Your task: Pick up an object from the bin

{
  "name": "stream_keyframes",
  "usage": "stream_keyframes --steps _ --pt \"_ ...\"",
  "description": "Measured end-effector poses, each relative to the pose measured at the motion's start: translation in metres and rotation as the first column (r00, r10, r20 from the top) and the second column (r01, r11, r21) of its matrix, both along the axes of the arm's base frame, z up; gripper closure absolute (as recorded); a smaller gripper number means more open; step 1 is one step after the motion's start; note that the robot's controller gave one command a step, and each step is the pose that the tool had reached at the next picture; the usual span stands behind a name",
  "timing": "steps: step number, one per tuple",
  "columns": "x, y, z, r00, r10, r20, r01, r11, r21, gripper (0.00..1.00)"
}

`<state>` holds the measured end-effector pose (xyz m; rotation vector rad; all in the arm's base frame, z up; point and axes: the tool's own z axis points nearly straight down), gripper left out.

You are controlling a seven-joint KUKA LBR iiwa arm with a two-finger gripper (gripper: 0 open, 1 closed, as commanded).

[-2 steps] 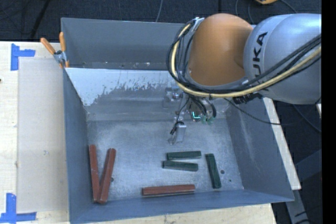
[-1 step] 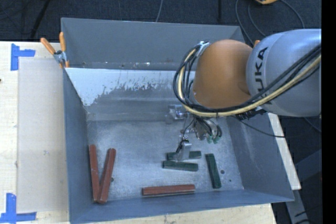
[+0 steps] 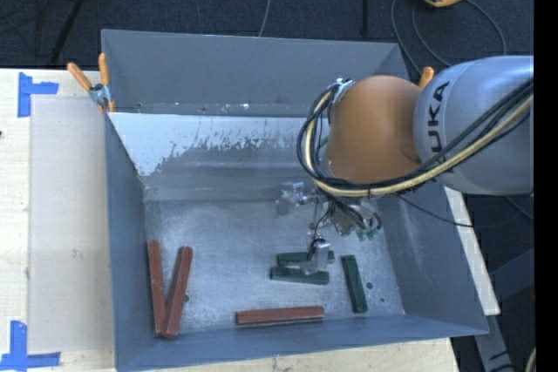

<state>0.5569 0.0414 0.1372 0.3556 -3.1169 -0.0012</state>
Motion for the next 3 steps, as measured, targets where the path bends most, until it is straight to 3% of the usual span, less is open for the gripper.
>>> stream_keyframes --steps 1,2,3 --pt "-0.050 -0.009 -0.067 0.974 0.229 0.001 -0.229 0.974 0.001 1.00" --pt "-0.050 -0.009 -0.067 0.974 0.228 0.001 -0.228 0.974 0.001 1.00" --pt "-0.043 -0.010 0.094 0.962 0.274 0.008 -0.274 0.962 0.000 1.00"
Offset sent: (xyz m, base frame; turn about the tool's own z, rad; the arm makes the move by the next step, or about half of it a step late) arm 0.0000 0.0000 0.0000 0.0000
